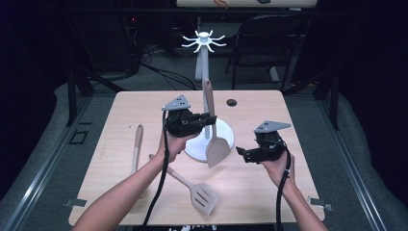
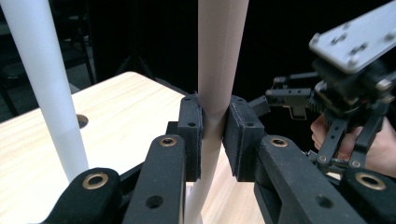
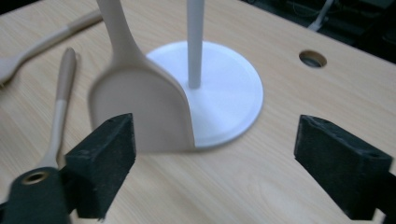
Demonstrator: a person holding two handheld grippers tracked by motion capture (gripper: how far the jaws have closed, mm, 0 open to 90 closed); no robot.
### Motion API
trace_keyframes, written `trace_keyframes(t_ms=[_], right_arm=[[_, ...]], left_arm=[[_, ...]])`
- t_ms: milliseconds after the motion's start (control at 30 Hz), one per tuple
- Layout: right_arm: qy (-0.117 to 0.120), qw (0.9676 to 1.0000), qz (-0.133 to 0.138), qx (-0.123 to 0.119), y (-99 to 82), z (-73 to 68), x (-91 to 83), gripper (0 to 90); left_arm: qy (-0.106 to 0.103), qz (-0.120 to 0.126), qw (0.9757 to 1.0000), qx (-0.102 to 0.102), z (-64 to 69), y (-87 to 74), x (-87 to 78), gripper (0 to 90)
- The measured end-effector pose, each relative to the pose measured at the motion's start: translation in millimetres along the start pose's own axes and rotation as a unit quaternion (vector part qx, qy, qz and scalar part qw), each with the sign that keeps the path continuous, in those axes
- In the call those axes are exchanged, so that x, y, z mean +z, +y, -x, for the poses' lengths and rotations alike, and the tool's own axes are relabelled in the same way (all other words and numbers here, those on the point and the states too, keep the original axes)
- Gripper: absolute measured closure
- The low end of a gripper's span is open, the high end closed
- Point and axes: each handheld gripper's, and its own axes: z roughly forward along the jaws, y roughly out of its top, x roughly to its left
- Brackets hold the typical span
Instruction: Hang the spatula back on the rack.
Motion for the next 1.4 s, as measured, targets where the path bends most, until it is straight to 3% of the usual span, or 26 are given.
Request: trace_keyframes(t_ms=[167,433,600,767,1033,1167,1400], right_arm=[[-0.008,0.9997,-0.023,0.004,-15.8,11.8,-2.7,4.6],[-0.011,0.9994,-0.032,0.010,-18.6,21.2,1.6,1.5],[-0.006,0.9986,-0.048,0.021,-21.5,25.5,5.0,1.2],[-0.007,0.9985,-0.050,0.023,-20.8,25.8,7.6,1.7],[-0.009,0.9980,-0.061,0.008,-18.5,25.2,7.2,2.4],[0.009,0.9984,-0.050,0.025,-20.1,26.6,8.4,2.1],[0.004,0.9981,-0.056,0.025,-20.6,25.7,10.0,0.0]], left_arm=[[-0.003,0.005,1.0000,0.003,-5.5,6.3,-0.1,77.7],[-0.001,-0.008,0.9998,0.018,-7.6,12.6,5.0,77.8],[-0.010,-0.005,0.9997,0.023,-8.6,18.2,6.0,77.8],[-0.021,0.001,0.9995,0.023,-9.5,23.9,4.8,77.8],[-0.021,-0.001,0.9994,0.027,-11.3,36.3,5.1,77.8],[-0.022,-0.002,0.9992,0.032,-10.3,43.4,6.7,77.7],[-0.020,-0.003,0.9992,0.035,-10.2,52.3,7.6,77.7]])
